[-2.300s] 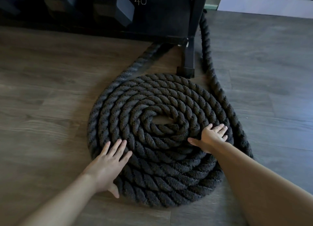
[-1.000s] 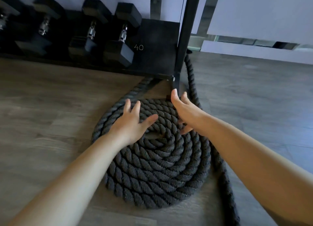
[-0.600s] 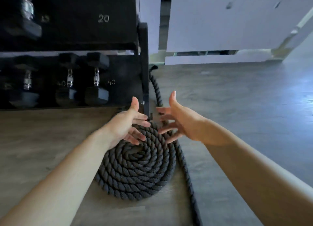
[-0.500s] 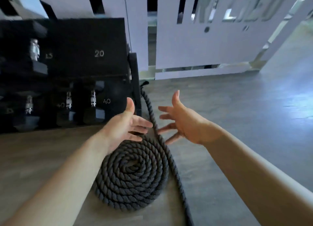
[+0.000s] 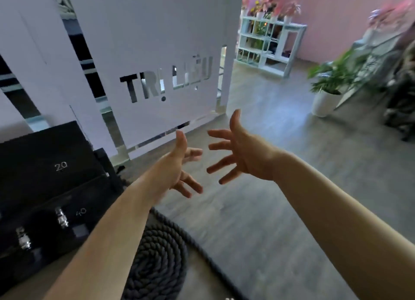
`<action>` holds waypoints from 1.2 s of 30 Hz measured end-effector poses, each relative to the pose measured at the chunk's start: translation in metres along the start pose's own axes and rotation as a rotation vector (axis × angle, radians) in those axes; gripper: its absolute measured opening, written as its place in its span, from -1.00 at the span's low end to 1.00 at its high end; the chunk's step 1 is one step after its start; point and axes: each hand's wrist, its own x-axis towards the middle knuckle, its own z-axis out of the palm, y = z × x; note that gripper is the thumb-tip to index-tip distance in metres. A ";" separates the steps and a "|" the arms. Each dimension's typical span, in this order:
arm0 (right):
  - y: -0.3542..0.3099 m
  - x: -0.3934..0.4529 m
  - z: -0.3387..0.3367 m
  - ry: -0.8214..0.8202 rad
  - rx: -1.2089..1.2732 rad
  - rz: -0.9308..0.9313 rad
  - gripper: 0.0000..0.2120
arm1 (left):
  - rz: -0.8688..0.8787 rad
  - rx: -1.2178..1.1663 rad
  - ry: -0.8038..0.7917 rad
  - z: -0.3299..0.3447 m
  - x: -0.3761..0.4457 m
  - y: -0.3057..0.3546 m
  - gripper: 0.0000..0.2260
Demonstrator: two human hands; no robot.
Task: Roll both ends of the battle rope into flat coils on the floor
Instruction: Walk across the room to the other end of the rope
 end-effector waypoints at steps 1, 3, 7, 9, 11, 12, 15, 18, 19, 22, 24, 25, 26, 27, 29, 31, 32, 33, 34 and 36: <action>0.004 -0.025 -0.002 0.041 0.015 -0.005 0.00 | 0.031 0.020 -0.048 0.015 -0.008 0.012 -0.02; 0.014 -0.078 -0.010 0.144 0.043 0.001 0.00 | 0.068 0.049 -0.143 0.048 -0.020 0.031 -0.03; 0.049 -0.195 -0.038 0.393 0.137 0.001 0.04 | 0.122 0.078 -0.332 0.141 -0.035 0.058 -0.02; 0.070 -0.263 -0.053 0.510 0.176 -0.021 0.06 | 0.164 0.104 -0.440 0.196 -0.046 0.065 0.04; 0.091 -0.337 -0.063 0.623 0.201 -0.056 0.09 | 0.216 0.152 -0.554 0.257 -0.059 0.071 0.12; 0.102 -0.375 -0.066 0.683 0.207 -0.066 0.09 | 0.241 0.185 -0.609 0.290 -0.068 0.075 0.13; 0.144 -0.493 -0.059 0.842 0.271 -0.095 0.11 | 0.218 0.212 -0.796 0.397 -0.117 0.090 0.15; 0.192 -0.620 -0.039 0.991 0.330 -0.134 0.25 | 0.243 0.227 -0.976 0.509 -0.191 0.097 0.06; 0.209 -0.664 -0.030 1.061 0.347 -0.139 0.26 | 0.248 0.210 -1.044 0.547 -0.221 0.097 0.01; 0.257 -0.788 0.008 1.284 0.369 -0.114 0.13 | 0.196 0.132 -1.261 0.650 -0.311 0.089 -0.14; 0.286 -0.860 0.034 1.448 0.382 -0.083 -0.01 | 0.173 0.120 -1.376 0.713 -0.366 0.079 -0.41; 0.300 -0.890 0.047 1.524 0.402 -0.075 -0.07 | 0.166 0.135 -1.427 0.741 -0.392 0.074 -0.50; 0.313 -0.918 0.059 1.595 0.435 -0.076 -0.12 | 0.172 0.166 -1.474 0.767 -0.417 0.069 -0.53; 0.325 -0.945 0.071 1.666 0.474 -0.082 -0.19 | 0.191 0.209 -1.519 0.793 -0.441 0.064 -0.54; 0.350 -0.994 0.089 1.810 0.504 -0.072 -0.37 | 0.246 0.290 -1.595 0.841 -0.485 0.058 -0.61; 0.373 -1.038 0.099 1.944 0.522 -0.027 -0.60 | 0.258 0.317 -1.663 0.888 -0.522 0.055 -0.64; 0.385 -1.059 0.102 2.002 0.545 -0.015 -0.64 | 0.246 0.314 -1.692 0.912 -0.540 0.054 -0.65; 0.395 -1.080 0.102 2.048 0.570 -0.016 -0.62 | 0.210 0.305 -1.715 0.936 -0.557 0.054 -0.65; 0.405 -1.101 0.100 2.077 0.592 -0.025 -0.55 | 0.144 0.285 -1.735 0.962 -0.574 0.053 -0.62; 0.423 -1.143 0.089 2.100 0.626 -0.040 -0.43 | -0.032 0.232 -1.793 1.014 -0.605 0.057 -0.53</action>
